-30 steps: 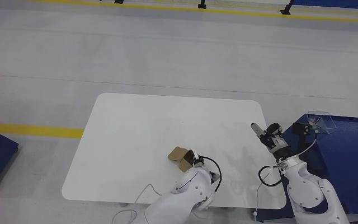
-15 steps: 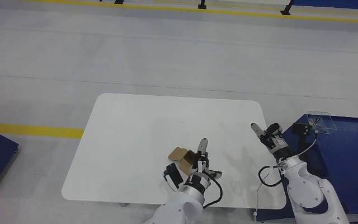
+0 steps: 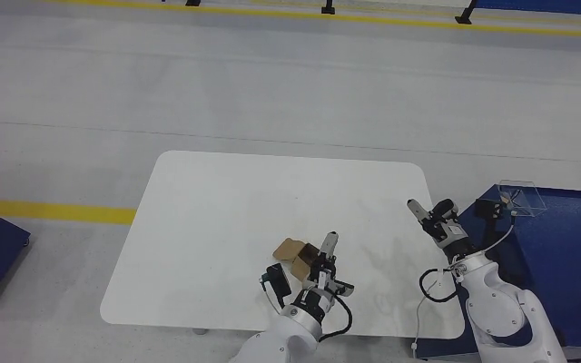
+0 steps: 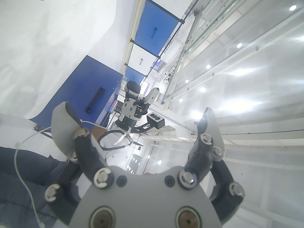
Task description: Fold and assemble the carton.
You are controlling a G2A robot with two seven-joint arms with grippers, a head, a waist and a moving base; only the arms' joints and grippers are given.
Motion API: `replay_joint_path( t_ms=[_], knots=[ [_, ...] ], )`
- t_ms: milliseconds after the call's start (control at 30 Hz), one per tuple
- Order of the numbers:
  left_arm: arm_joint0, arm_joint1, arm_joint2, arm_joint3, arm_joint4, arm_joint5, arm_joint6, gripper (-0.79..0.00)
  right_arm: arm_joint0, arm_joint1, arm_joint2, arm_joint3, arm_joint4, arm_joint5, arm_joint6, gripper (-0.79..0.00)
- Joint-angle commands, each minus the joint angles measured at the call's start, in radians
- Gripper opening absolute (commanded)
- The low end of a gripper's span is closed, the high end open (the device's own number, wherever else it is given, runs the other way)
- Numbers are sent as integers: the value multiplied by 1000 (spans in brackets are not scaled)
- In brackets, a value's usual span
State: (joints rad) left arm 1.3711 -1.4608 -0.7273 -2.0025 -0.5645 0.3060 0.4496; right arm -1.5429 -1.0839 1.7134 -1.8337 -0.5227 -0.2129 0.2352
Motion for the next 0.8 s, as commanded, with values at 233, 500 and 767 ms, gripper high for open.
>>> replay_joint_path(
  t_ms=[233,500,767],
  knots=[
    [23,-10,-7,-40,43,212,249,0,41,0,-69,17,-155,21,44,0],
    [78,-33,-164,-70,-115,637,428,0,97,-2,-198,86,-282,-25,155,0],
    [-5,-81,-159,138,-119,706,358,0,211,-26,-378,245,-354,18,173,0]
  ],
)
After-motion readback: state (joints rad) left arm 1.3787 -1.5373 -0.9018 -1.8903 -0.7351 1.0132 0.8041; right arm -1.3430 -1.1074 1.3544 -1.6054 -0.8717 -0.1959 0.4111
